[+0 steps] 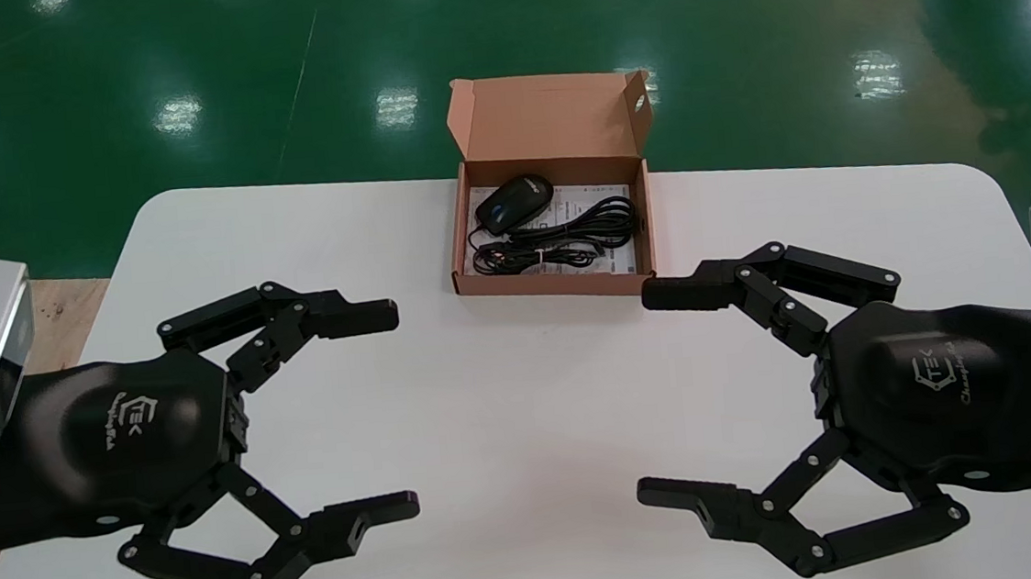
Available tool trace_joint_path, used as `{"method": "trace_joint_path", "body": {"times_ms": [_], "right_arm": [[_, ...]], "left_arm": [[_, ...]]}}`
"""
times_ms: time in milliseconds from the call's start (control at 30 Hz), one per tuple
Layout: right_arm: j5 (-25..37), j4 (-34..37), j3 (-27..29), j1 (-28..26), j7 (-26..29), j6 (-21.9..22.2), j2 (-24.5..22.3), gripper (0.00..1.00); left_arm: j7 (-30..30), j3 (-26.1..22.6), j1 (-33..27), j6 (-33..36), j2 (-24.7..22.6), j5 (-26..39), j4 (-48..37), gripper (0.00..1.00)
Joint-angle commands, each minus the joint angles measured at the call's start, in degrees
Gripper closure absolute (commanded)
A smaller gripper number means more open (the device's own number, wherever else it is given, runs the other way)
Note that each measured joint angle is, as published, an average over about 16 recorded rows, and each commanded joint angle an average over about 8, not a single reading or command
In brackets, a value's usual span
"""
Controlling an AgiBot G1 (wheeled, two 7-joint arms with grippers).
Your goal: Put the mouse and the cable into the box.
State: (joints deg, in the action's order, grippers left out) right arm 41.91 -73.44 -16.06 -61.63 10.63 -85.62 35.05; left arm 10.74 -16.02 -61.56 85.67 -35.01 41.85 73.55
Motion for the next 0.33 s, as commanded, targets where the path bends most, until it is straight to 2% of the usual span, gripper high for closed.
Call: {"method": "trace_joint_path", "body": {"times_ms": [33,333], "right_arm": [[0.0,0.0,0.0,0.0,0.0,0.0,0.0,0.0],[0.0,0.0,0.0,0.0,0.0,0.0,0.0,0.0]], "left_arm": [[0.0,0.0,0.0,0.0,0.0,0.0,0.0,0.0],[0.0,0.0,0.0,0.0,0.0,0.0,0.0,0.0]]}}
